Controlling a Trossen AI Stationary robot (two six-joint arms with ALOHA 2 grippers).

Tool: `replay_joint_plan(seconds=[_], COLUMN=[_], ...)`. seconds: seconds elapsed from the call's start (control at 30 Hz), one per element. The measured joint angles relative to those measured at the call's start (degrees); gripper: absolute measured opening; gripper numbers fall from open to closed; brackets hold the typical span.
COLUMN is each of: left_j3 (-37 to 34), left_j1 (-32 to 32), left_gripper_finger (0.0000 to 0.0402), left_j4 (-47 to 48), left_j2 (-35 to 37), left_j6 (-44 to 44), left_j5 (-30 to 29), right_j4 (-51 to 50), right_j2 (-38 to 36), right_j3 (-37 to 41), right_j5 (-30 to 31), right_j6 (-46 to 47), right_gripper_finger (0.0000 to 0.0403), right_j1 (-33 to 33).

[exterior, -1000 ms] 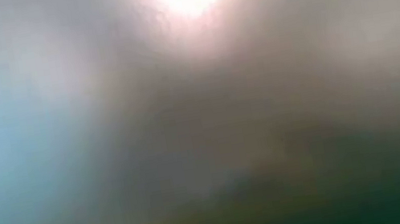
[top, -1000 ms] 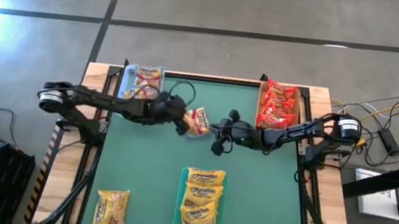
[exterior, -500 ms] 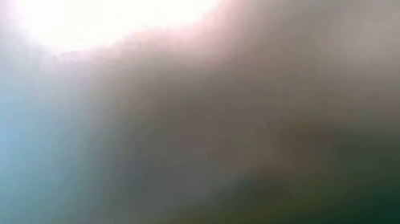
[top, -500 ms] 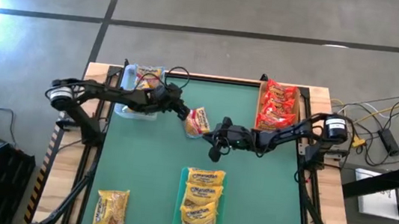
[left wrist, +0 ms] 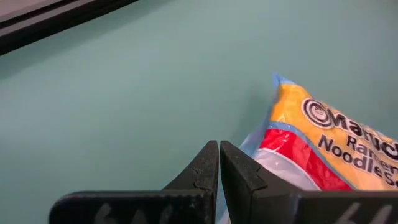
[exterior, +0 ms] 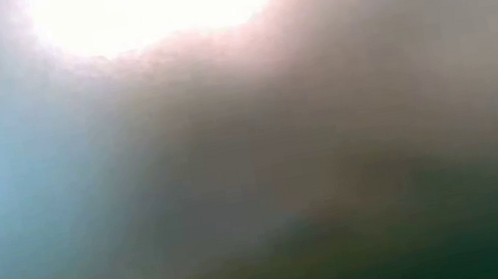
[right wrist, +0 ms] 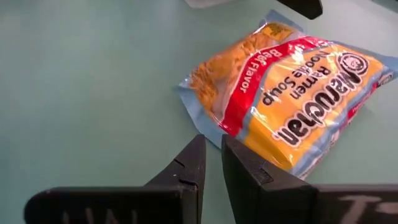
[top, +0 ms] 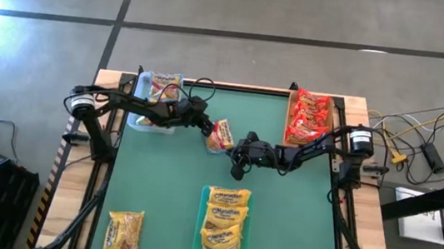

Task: Sort Maruchan noodles
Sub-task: Put the blue noodle pack into the transparent bin

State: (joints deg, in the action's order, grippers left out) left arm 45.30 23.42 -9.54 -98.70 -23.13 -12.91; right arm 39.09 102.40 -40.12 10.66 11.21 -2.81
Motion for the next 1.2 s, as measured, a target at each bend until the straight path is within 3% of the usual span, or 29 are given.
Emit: replay_joint_plan(seconds=[0.27,0.57,0.93,1.07,1.2], left_j3=[0.00,0.00,-0.11,-0.09,-0.09], left_j1=[0.02,-0.78,-3.65,-4.69,-4.48], left_gripper_finger=[0.0000,0.0000,0.0000,0.0000,0.0000], left_j4=[0.03,0.97,4.28,4.23,4.20], left_j2=[-0.26,-1.08,-0.34,0.95,3.00], left_j6=[0.57,0.49,-0.26,1.35,3.68], left_j5=[0.62,11.80,23.44,23.60,22.99], right_j4=[4.07,3.86,0.06,-3.53,-11.12], right_j2=[3.76,4.30,3.21,0.12,-5.01], right_j3=[0.00,0.11,0.03,0.02,0.02], right_j5=[4.98,12.13,32.18,33.14,31.20], right_j6=[-3.95,-8.08,-18.55,-19.51,-14.22], right_gripper_finger=[0.0043,0.0043,0.0043,0.0043,0.0043], right_j1=[-0.61,-0.55,-0.92,-0.87,-0.83])
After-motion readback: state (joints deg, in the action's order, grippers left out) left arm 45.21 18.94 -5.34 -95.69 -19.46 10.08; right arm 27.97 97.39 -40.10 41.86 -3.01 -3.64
